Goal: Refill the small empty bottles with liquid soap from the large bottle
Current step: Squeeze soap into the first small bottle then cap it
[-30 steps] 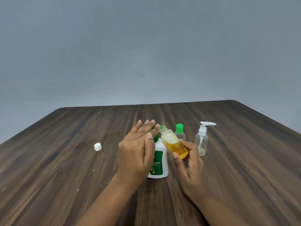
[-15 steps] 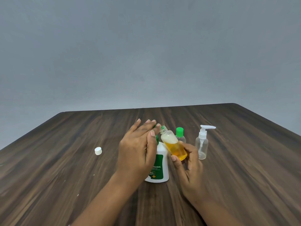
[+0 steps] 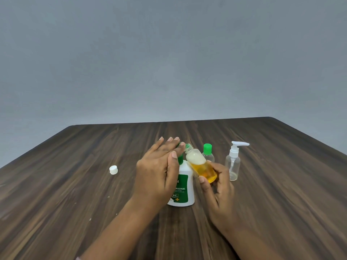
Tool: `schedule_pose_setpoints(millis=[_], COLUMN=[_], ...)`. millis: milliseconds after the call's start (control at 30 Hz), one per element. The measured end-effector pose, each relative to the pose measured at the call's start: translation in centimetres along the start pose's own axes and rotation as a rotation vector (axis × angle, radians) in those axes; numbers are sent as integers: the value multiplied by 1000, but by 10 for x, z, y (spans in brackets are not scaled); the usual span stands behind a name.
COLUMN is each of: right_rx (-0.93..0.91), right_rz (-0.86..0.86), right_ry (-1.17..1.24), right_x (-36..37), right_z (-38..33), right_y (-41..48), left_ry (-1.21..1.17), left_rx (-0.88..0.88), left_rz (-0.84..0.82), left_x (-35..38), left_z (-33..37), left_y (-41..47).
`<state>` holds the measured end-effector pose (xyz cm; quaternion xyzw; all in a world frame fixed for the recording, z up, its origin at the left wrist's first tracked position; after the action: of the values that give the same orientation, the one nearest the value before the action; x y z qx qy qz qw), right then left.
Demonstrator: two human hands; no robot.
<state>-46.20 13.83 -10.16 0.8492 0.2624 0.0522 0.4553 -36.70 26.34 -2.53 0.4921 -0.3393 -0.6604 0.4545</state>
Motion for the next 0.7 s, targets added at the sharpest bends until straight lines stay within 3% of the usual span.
schedule_pose_setpoints(millis=[700], right_rx=[-3], right_rz=[18], right_ry=[5], right_x=[0], right_z=[-3], right_y=[0], left_ry=[-22], left_rx=[-14], left_rz=[8], left_x=[1], left_z=[-2], left_y=[-1])
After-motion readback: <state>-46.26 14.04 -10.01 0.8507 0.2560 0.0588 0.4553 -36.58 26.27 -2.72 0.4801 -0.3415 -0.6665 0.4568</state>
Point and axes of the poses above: each hand's wrist, its own y-axis towards the middle knuckle, its own x-axis out of the palm, z = x × y, the point moved 4 cm from there along y, towards the middle knuckle, and after that the axes turned 2 degrees about -y, right-handed, at the moved point
